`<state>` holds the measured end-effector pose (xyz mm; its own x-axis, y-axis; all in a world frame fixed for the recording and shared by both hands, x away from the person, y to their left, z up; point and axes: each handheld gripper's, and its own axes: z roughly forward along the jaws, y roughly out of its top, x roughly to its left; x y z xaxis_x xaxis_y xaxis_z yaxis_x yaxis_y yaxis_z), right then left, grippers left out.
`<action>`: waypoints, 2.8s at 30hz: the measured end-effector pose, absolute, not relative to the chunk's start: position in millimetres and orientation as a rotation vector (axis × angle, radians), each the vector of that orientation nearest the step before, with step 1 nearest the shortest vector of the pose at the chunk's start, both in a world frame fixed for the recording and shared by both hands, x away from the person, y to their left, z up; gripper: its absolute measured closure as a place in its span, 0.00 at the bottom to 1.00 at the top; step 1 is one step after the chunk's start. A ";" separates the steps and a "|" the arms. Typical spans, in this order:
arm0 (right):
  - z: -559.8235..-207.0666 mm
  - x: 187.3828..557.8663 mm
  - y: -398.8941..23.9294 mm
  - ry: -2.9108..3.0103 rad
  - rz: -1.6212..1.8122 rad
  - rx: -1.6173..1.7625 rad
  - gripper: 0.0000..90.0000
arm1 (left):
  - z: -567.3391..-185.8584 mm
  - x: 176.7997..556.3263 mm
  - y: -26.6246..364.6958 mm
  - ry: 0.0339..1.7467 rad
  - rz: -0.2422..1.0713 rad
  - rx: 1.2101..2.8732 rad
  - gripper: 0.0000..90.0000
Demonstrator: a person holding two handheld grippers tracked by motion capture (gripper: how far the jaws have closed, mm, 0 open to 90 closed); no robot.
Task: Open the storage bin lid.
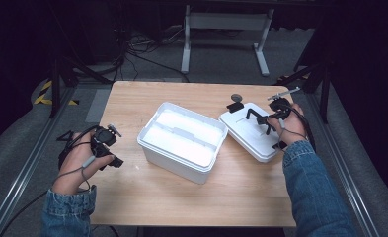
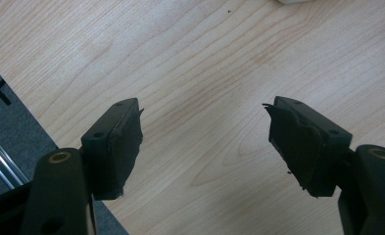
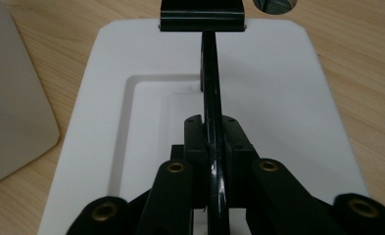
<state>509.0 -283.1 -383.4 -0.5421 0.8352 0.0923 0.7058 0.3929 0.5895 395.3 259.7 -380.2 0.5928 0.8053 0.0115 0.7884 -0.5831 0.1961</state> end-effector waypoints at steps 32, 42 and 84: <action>-421.3 505.6 -305.6 2.376 0.864 1.501 0.86 | -383.1 395.6 260.3 1.337 0.150 2.639 0.32; -408.3 499.1 -309.2 2.273 0.877 1.463 0.63 | -383.4 398.5 258.1 1.330 0.145 2.650 0.31; -363.3 382.2 -241.4 2.498 1.129 1.113 0.53 | -384.0 393.0 272.8 1.350 0.154 2.614 0.30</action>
<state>382.2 -241.4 -363.3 -0.7029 0.6991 0.1310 0.5604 0.4308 0.7074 393.0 272.8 -384.0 0.5785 0.8157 0.0028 0.7953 -0.5648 0.2203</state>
